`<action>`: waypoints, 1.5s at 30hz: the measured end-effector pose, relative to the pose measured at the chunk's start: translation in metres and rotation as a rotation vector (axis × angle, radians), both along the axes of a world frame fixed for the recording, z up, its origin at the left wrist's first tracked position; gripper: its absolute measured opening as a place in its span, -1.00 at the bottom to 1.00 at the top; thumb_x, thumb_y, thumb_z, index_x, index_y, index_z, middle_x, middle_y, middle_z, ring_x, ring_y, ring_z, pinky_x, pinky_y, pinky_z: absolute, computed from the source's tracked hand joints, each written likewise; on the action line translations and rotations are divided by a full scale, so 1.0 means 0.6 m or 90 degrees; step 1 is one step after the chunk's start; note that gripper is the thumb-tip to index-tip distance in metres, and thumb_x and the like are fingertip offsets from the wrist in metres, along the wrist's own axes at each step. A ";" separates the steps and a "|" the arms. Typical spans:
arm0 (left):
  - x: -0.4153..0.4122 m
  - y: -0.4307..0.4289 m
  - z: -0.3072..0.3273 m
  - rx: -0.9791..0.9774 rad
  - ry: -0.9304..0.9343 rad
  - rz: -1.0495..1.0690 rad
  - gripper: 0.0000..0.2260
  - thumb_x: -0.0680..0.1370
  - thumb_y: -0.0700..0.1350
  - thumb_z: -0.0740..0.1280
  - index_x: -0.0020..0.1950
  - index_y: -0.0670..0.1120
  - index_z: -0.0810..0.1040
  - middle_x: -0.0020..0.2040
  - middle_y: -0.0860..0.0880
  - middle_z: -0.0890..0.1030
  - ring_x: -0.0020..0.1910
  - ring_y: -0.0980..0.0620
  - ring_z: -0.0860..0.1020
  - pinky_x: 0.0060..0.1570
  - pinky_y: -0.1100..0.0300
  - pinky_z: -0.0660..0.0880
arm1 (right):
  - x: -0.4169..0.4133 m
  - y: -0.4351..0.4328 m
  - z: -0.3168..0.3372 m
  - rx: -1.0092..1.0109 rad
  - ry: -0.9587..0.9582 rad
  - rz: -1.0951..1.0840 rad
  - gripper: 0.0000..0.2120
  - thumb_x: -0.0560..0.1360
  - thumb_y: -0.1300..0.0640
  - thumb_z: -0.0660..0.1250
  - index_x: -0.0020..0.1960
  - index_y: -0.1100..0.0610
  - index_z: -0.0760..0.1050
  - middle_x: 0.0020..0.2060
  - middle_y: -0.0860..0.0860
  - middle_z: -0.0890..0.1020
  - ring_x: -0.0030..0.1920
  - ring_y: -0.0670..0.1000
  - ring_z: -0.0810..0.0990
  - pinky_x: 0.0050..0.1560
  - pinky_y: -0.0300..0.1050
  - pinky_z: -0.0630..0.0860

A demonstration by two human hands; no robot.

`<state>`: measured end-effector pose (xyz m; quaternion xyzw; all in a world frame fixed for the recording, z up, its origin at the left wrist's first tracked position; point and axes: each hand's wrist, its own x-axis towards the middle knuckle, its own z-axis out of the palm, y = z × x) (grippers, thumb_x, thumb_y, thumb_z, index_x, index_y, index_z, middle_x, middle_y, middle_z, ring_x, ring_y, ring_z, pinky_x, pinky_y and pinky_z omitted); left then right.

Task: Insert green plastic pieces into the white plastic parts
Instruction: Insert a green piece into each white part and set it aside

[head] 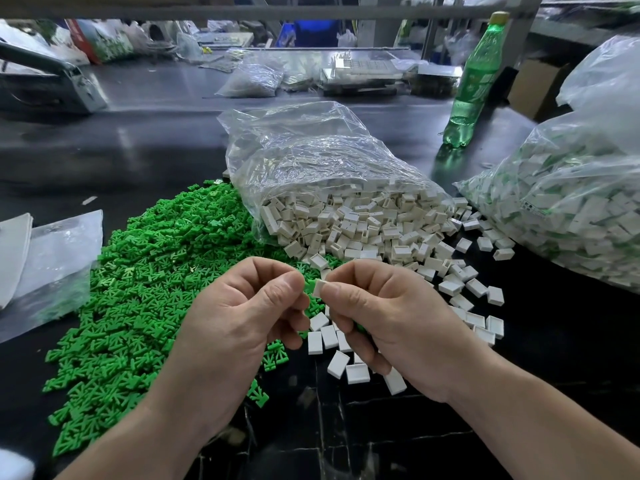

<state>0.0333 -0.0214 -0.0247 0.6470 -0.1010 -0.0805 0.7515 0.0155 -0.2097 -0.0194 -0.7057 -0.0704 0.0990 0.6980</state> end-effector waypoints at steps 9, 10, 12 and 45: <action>-0.004 -0.005 0.008 -0.086 0.065 -0.068 -0.79 0.46 0.04 0.44 -0.06 -0.09 0.64 -0.32 -0.12 0.57 -0.40 -0.03 0.54 -0.47 0.18 0.47 | -0.004 -0.001 0.006 0.009 -0.038 0.035 -0.84 0.54 -0.03 0.39 -0.13 0.04 0.60 -0.37 0.02 0.54 -0.51 -0.05 0.43 -0.58 -0.24 0.32; -0.005 -0.005 0.010 -0.113 0.089 -0.099 -0.75 0.47 0.06 0.43 0.00 -0.11 0.63 -0.34 -0.12 0.55 -0.43 -0.02 0.53 -0.50 0.18 0.47 | -0.005 0.000 0.007 0.016 -0.035 0.047 -0.84 0.54 -0.01 0.38 -0.15 0.04 0.59 -0.37 0.04 0.53 -0.52 -0.05 0.42 -0.59 -0.25 0.31; -0.007 -0.006 0.011 -0.156 0.126 -0.159 -0.66 0.47 0.08 0.47 0.09 -0.13 0.61 -0.37 -0.11 0.54 -0.48 -0.01 0.53 -0.51 0.20 0.48 | -0.006 0.001 0.008 0.036 -0.023 0.062 -0.82 0.53 0.01 0.38 -0.17 0.09 0.57 -0.38 0.06 0.52 -0.54 -0.04 0.40 -0.60 -0.26 0.30; -0.019 -0.037 0.016 -0.361 0.234 -0.157 -0.76 0.39 -0.04 0.49 0.00 -0.11 0.71 -0.35 -0.09 0.64 -0.43 0.04 0.64 -0.49 0.25 0.57 | -0.011 0.014 0.030 0.146 0.090 0.020 -0.78 0.61 0.06 0.33 -0.20 0.02 0.59 -0.43 0.00 0.49 -0.58 -0.10 0.35 -0.64 -0.33 0.24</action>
